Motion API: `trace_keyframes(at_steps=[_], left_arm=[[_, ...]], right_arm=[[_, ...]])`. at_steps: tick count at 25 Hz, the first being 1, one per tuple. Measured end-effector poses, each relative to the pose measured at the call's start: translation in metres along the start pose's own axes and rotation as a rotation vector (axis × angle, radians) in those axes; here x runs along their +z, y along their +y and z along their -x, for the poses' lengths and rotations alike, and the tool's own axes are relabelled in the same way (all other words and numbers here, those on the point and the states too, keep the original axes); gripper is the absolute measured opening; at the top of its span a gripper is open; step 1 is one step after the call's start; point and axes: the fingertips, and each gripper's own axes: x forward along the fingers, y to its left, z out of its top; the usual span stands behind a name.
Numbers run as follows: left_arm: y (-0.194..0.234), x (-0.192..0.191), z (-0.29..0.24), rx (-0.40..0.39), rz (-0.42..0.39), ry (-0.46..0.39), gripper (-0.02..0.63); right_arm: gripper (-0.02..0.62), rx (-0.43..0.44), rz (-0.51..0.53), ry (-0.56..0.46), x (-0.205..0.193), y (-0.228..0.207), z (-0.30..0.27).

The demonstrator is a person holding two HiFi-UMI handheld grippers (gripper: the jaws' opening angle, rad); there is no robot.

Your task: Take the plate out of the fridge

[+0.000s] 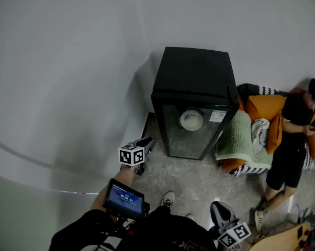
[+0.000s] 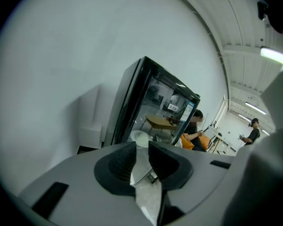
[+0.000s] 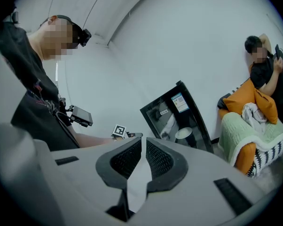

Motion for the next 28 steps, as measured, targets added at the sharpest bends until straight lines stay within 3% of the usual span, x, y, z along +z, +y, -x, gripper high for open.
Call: trace_keyframes(at_steps=[5, 7, 17, 28], left_arm=[[0.022, 0.017, -0.034, 0.001, -0.041, 0.025, 0.077], [0.029, 0.023, -0.046, -0.008, -0.068, 0.04, 0.132], [0.052, 0.049, -0.084, -0.033, -0.212, 0.083, 0.156], [0.039, 0.054, -0.101, -0.165, -0.456, 0.163, 0.153]], right_arm=[[0.015, -0.059, -0.011, -0.004, -0.002, -0.003, -0.01], [0.015, -0.075, -0.004, 0.002, -0.004, -0.003, -0.014], [0.015, -0.142, -0.021, 0.008, -0.01, -0.002, -0.027], [0.015, -0.181, -0.051, 0.01, -0.014, 0.001, -0.04]])
